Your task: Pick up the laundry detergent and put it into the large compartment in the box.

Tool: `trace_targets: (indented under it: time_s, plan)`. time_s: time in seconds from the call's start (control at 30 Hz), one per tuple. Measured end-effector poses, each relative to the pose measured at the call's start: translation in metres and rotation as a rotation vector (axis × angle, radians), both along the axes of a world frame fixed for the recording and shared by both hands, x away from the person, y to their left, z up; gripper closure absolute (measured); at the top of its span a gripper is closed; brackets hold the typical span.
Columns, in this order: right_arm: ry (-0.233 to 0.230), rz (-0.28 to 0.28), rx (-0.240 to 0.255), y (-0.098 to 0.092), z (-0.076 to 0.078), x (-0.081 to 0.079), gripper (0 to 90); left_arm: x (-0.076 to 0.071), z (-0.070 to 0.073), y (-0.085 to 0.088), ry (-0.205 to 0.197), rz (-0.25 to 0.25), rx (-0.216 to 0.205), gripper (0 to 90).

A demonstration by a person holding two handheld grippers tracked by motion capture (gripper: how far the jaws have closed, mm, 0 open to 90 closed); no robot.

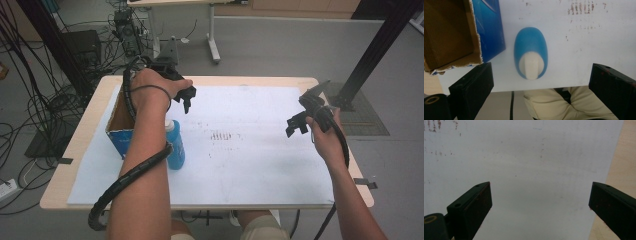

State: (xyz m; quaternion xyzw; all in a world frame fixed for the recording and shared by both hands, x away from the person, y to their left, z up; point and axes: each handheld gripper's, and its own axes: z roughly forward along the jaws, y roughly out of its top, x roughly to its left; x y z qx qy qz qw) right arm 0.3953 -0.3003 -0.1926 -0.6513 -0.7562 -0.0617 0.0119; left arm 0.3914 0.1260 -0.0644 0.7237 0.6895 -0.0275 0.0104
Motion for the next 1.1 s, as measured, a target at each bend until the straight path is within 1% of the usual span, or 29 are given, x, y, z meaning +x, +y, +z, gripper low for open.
trace_targets:
  time_s: [0.27, 1.1]
  plan:
    - [0.005, 0.004, -0.005, 0.0039, 0.0008, 0.0010, 4.9, -0.0001, 0.0004, 0.0050, 0.000, 0.005, -0.001, 6.1]
    - [0.001, 0.013, -0.009, 0.0051, 0.0031, -0.0004, 4.9, 0.0009, -0.0002, 0.0056, 0.001, 0.006, 0.005, 6.2]
